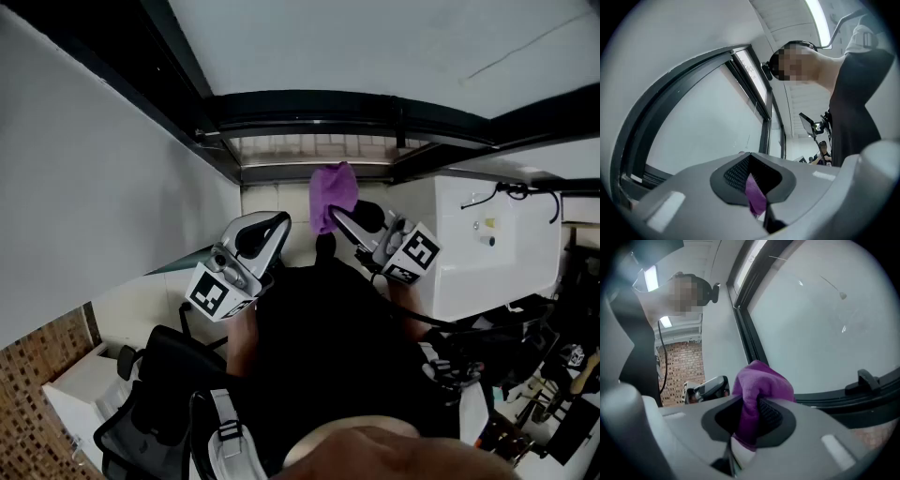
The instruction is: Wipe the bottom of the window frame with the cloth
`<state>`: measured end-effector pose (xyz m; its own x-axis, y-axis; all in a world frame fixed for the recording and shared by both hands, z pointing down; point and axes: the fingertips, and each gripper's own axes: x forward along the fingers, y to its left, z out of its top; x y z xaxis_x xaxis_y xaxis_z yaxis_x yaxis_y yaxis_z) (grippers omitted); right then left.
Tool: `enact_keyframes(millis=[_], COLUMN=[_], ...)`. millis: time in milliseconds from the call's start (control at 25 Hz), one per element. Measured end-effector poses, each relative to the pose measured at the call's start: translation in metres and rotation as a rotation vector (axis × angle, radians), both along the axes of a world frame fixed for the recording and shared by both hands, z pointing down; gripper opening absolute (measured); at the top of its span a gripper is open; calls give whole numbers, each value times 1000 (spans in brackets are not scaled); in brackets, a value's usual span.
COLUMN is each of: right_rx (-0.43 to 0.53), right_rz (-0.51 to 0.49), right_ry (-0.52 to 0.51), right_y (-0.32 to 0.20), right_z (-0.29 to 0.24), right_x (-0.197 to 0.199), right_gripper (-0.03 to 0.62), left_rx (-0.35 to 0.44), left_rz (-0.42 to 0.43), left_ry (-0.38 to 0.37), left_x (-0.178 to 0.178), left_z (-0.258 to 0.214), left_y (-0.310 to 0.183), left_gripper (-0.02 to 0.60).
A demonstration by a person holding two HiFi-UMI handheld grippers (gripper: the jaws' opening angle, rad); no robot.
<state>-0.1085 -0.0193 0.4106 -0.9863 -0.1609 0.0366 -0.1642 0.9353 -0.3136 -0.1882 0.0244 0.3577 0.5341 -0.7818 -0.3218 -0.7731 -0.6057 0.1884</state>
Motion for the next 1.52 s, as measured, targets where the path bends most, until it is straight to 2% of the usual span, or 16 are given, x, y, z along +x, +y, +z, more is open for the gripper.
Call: enact_keyframes(millis=[280,640,760,840,960,1120,1240,1320,1520], right_rx=[-27,-41,-3,56,155,248,337,400,508], right_rz=[20,-26,-49,-70,-59,38,38,36,16], right_ry=[31,66,96,131,240,473,656,743,827], right_y=[-16,-12,-23,-36,-72,-136,-151,-155,-160], right_z=[11,24,31,37,48,65,90,103,108], right_x=[-14,-50,-74,-102,-155,-226,-274,-290,-288], right_gripper=[67,67,67,67,67,67,67,63,66], left_rx=[-2,3,5,5,4,4,9,7,-3], left_rz=[-20,-44,-45,-51,-67,-92,-116,-126,-111], left_ry=[1,5,1,-2,-3,-6,2,11,16], left_x=[-12,-37,-45,-51,-57,-68,-85,-93,-96], left_z=[-1,0,0,0,0,-4,0,4,7], left_y=[2,8,9,11,15,20,27,30,25], left_gripper=[0,0,0,0,0,0,0,0,0])
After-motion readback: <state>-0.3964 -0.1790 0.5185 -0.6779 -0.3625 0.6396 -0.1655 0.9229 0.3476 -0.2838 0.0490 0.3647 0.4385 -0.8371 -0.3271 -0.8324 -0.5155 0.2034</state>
